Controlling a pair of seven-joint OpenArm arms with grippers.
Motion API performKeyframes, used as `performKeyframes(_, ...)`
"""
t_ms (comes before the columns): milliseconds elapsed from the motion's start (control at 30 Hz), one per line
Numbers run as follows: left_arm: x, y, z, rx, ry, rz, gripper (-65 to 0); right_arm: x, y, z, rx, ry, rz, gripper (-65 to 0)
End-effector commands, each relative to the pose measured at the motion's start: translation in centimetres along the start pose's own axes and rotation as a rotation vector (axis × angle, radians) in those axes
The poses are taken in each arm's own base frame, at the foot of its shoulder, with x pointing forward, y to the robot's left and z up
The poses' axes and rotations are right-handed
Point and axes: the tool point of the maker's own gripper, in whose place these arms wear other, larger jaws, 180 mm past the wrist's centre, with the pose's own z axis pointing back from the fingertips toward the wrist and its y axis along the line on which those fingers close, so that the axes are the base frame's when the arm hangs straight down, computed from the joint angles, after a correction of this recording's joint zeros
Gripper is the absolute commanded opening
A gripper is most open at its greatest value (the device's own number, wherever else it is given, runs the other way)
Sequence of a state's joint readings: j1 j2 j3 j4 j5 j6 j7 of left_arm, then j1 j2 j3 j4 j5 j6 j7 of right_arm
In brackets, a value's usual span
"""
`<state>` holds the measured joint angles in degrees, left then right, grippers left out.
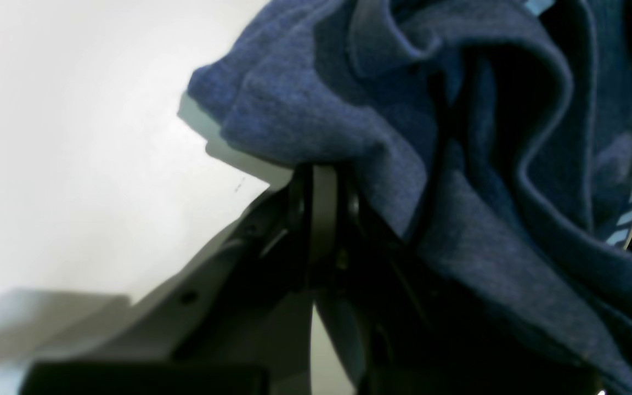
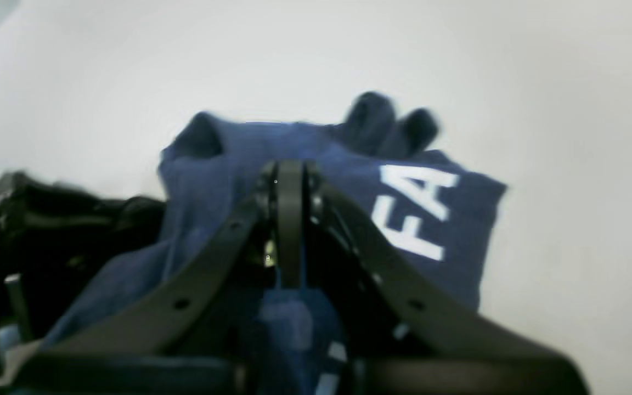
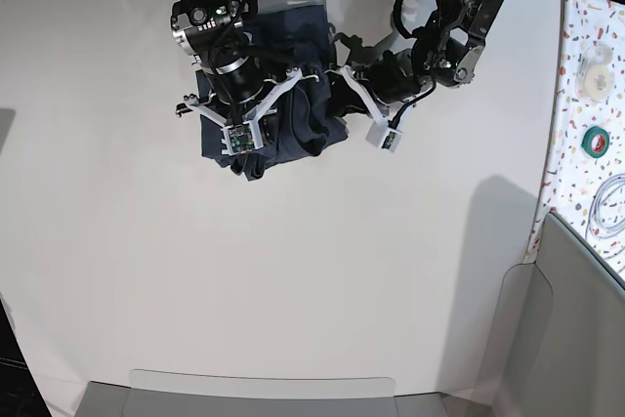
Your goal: Layout the t-shirt on the table in an organized manner, then fold the t-shirt properly
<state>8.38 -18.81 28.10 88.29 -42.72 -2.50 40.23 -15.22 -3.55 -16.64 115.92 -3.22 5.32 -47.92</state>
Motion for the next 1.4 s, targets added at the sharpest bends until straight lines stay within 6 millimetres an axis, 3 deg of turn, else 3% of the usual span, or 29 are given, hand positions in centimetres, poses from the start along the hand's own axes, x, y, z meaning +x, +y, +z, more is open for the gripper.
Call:
performKeyframes(0, -6.0, 5.9, 2.1, 0.273, 0.261, -0.013, -62.0, 1.2, 0.2, 0.0, 0.007, -0.044, 0.0, -65.0)
performKeyframes(167, -1.1, 5.7, 5.1, 0.285, 0.076, 0.015, -51.5, 0.8, 0.4, 0.0, 0.012, -0.033, -0.003, -65.0)
performKeyframes(267, 0.3, 5.9, 6.4, 0.299, 0.02, 0.023, -47.0, 0.7, 0.4, 0.0, 0.014, -0.029, -0.005, -65.0)
performKeyframes(467, 0.1, 6.7, 7.1, 0.32, 0.014, 0.044, -46.3, -0.2, 0.9, -0.4, 0.026, 0.0, 0.002, -65.0)
performKeyframes(767, -0.5, 6.6, 7.1, 0.319, 0.026, 0.048, -46.3, -4.3, 8.1, -3.3, 0.21, 0.13, 0.114, -65.0)
performKeyframes(900, -0.7, 6.6, 7.1, 0.319, 0.031, 0.05, -46.3, -3.6, 9.5, -2.9, 0.247, 0.104, 0.14, -65.0)
performKeyframes(1067, -1.1, 6.7, 7.3, 0.323, 0.033, 0.051, -46.3, -0.6, 8.4, -1.7, 0.232, 0.009, 0.154, -65.0)
performKeyframes(1233, 1.5, 5.2, 9.1, 0.308, -0.06, 0.016, -46.4, 3.3, 5.5, -0.8, 0.17, -0.1, 0.182, -65.0)
performKeyframes(1300, 3.0, 4.3, 10.8, 0.302, -0.125, -0.005, -50.2, 4.3, 3.9, -1.0, 0.129, -0.119, 0.178, -65.0)
performKeyframes(1367, 4.2, 3.3, 12.1, 0.295, -0.175, -0.03, -58.3, 5.4, 1.8, -1.4, 0.076, -0.14, 0.166, -65.0)
